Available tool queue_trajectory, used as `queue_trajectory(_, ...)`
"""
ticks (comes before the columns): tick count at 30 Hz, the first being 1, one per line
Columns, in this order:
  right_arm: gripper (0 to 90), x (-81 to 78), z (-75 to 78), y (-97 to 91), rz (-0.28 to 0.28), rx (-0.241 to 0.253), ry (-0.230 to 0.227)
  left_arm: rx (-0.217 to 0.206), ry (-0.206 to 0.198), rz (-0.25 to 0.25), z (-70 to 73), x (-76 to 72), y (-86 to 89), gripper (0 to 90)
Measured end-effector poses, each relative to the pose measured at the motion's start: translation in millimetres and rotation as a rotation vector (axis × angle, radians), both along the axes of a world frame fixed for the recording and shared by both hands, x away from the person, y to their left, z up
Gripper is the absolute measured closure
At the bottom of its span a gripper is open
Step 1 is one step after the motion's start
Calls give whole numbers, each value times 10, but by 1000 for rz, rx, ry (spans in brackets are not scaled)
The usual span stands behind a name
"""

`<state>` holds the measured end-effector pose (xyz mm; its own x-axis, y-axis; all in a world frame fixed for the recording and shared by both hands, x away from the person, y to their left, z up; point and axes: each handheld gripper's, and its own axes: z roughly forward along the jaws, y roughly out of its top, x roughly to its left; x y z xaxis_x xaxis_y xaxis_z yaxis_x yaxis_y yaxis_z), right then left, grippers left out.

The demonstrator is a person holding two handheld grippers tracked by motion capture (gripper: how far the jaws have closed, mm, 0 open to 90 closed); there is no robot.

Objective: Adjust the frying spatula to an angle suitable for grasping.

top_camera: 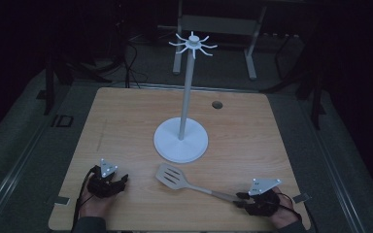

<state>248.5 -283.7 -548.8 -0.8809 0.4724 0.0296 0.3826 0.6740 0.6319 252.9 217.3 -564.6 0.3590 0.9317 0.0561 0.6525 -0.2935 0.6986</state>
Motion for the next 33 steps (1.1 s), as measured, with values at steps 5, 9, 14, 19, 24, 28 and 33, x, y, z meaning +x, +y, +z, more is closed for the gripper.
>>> queue_trajectory(5,619,239,12,7,-47,10,-18,0,-1,0,-1,0,1,415)
queue_trajectory(9,603,399,14,17,-101,40,-21,1,-1,1,0,0,3,413)
queue_trajectory(14,558,425,6,6,-157,68,-4,2,-1,1,0,-2,5,413)
queue_trajectory(19,663,342,31,-247,-331,193,-19,3,-3,0,5,-4,9,413)
queue_trajectory(24,898,239,24,-385,-511,163,-5,5,-4,0,0,-2,-4,413)
queue_trajectory(28,900,204,-34,-369,-565,137,16,7,-3,-2,1,-2,-3,413)
queue_trajectory(33,900,219,-52,-286,-586,137,28,2,-6,1,7,-5,2,413)
